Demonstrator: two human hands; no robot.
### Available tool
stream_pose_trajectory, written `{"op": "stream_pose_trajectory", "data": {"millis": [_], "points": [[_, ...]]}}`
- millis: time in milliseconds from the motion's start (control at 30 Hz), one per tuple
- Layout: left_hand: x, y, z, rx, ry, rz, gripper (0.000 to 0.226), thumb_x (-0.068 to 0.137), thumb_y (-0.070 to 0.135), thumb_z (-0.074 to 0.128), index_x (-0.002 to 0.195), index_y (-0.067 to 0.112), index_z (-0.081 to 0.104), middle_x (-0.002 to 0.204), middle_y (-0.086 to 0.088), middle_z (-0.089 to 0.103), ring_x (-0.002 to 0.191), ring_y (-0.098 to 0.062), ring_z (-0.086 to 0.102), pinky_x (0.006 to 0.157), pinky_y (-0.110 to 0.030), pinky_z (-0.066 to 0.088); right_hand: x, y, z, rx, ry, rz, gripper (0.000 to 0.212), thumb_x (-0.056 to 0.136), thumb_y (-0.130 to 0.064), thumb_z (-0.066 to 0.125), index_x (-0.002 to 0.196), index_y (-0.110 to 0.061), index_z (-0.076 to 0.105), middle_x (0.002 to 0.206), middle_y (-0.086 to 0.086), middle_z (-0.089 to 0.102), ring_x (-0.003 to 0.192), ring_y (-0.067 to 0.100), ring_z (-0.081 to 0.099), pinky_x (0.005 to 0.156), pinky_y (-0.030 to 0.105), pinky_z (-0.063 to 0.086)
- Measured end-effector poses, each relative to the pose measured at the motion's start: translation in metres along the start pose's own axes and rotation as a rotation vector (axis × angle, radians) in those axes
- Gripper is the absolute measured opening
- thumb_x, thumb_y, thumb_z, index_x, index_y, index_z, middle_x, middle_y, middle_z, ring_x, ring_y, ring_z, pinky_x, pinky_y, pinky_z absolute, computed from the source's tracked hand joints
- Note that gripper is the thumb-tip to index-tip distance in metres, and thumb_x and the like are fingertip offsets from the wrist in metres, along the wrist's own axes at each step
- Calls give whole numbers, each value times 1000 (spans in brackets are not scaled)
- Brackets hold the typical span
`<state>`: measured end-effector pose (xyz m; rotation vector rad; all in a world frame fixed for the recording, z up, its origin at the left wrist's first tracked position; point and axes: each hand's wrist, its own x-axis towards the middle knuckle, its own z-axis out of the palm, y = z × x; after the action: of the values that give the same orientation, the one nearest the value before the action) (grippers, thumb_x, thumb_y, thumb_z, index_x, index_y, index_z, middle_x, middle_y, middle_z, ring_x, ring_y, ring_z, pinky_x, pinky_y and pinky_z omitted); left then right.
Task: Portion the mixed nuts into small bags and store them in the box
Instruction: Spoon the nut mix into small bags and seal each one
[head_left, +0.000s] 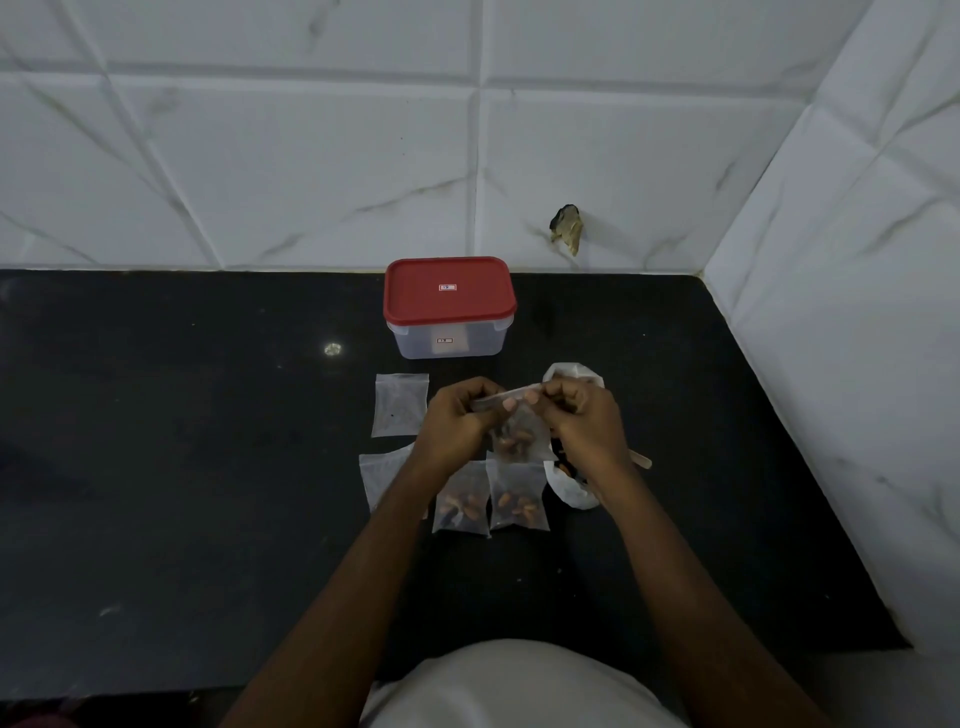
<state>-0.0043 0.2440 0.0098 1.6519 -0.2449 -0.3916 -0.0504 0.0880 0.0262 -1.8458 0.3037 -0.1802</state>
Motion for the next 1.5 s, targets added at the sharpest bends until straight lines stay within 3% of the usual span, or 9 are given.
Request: {"op": "stream_pose_trajectory", "data": {"millis": [133, 333, 500, 633, 800, 933, 1267, 1400, 1500], "points": [[3, 2, -1, 4, 27, -28, 8, 91, 15, 64, 87, 15, 70, 89, -11, 71, 88, -30, 68, 79, -44, 56, 1, 0, -4, 26, 1, 25, 7, 90, -12, 69, 96, -9, 71, 87, -3, 72, 79, -2, 68, 68, 11, 52], [4, 1, -4, 125, -30, 35, 6, 90, 21, 67, 95, 20, 70, 97, -2, 72, 90, -16, 69, 85, -42, 57, 3, -1, -6, -115, 45, -28, 10, 90, -10, 67, 85, -18, 69, 80, -9, 70, 76, -5, 64, 66, 8, 48], [3, -3, -2, 188, -16, 166, 23, 84, 37, 69, 97, 18, 70, 91, 0, 71, 83, -19, 69, 77, -48, 57, 4, -5, -5, -215, 74, -100, 17, 89, -11, 69, 80, -25, 67, 77, -12, 68, 77, -2, 64, 67, 9, 48], [10, -1, -3, 195, -10, 168, 8, 87, 22, 70, 94, 18, 70, 93, 0, 71, 87, -16, 69, 80, -43, 57, 3, -5, -6, -227, 76, -96, 10, 89, -11, 69, 83, -20, 70, 79, -9, 69, 78, 1, 66, 68, 11, 50], [12, 2, -2, 233, -15, 89, 7, 87, 26, 71, 89, 26, 64, 94, 5, 66, 89, -10, 64, 77, -26, 52, 2, -1, -5, -253, 88, -111, 6, 88, -12, 70, 84, -16, 71, 78, -6, 70, 78, 5, 66, 70, 19, 51], [14, 3, -2, 264, -23, 35, 6, 85, 27, 72, 85, 27, 65, 97, 2, 66, 92, -12, 63, 78, -27, 51, 1, 1, -5, -259, 107, -114, 9, 87, -12, 71, 82, -19, 71, 77, -8, 70, 77, 5, 67, 71, 22, 53], [12, 10, -1, 341, -51, 23, 4, 88, 26, 69, 85, 25, 67, 80, 11, 66, 69, 10, 59, 60, -7, 43, 1, 1, -5, -276, 114, -110, 8, 88, -12, 71, 83, -19, 71, 77, -7, 70, 78, 5, 67, 72, 24, 54], [10, 11, -3, 231, -80, 43, 4, 86, 26, 71, 88, 22, 70, 86, 3, 71, 81, -4, 67, 74, -20, 53, 2, 2, -8, -299, 119, -121, 9, 88, -14, 70, 83, -20, 70, 77, -10, 69, 76, -1, 64, 65, 10, 48], [8, 7, -7, 142, -122, 28, 12, 87, 25, 70, 96, 17, 71, 93, -2, 73, 89, -16, 69, 83, -33, 56, 3, 1, -11, -256, 143, -96, 6, 88, -15, 70, 84, -18, 70, 77, -11, 68, 75, -3, 63, 64, 10, 48]]}}
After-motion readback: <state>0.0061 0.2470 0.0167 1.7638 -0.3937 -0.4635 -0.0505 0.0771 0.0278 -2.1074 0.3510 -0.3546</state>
